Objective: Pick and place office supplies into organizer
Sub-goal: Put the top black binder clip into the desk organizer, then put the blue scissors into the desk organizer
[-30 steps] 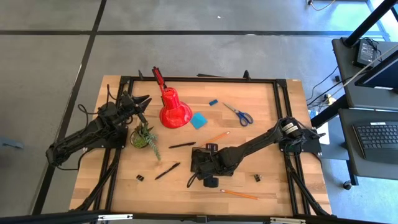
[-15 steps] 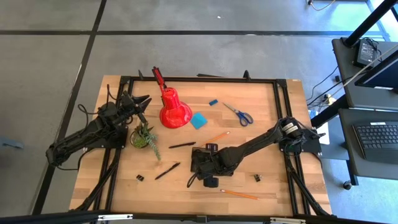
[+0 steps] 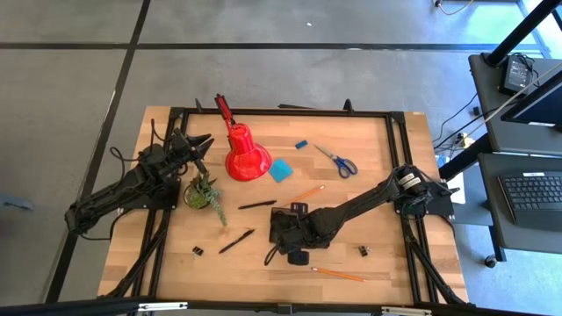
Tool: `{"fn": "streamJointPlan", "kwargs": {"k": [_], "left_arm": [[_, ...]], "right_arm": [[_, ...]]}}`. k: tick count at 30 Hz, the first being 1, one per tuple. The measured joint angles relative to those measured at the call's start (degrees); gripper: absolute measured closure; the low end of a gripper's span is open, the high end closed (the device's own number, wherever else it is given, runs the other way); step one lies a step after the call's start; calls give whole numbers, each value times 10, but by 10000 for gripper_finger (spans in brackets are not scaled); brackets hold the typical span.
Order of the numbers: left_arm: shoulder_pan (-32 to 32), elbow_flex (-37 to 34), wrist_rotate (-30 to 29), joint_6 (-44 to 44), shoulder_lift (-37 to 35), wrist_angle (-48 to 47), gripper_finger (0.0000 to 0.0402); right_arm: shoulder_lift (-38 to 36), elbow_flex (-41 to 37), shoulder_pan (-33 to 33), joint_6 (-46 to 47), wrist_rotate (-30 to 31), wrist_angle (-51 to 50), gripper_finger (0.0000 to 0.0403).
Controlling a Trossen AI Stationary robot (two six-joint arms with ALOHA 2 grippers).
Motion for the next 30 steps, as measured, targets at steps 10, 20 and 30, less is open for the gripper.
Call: {"fn": "streamJointPlan", "kwargs": {"k": [10,20,30], "left_arm": [[0,0,0,0,0,0,313],[0,0,0,0,0,0,313],[0,0,0,0,0,0,313]], "right_arm": [[0,0,0,3,0,0,332],[-28,15,3,2,-11,-10,331],[-89,59,4,0,3,-168,331]]}}
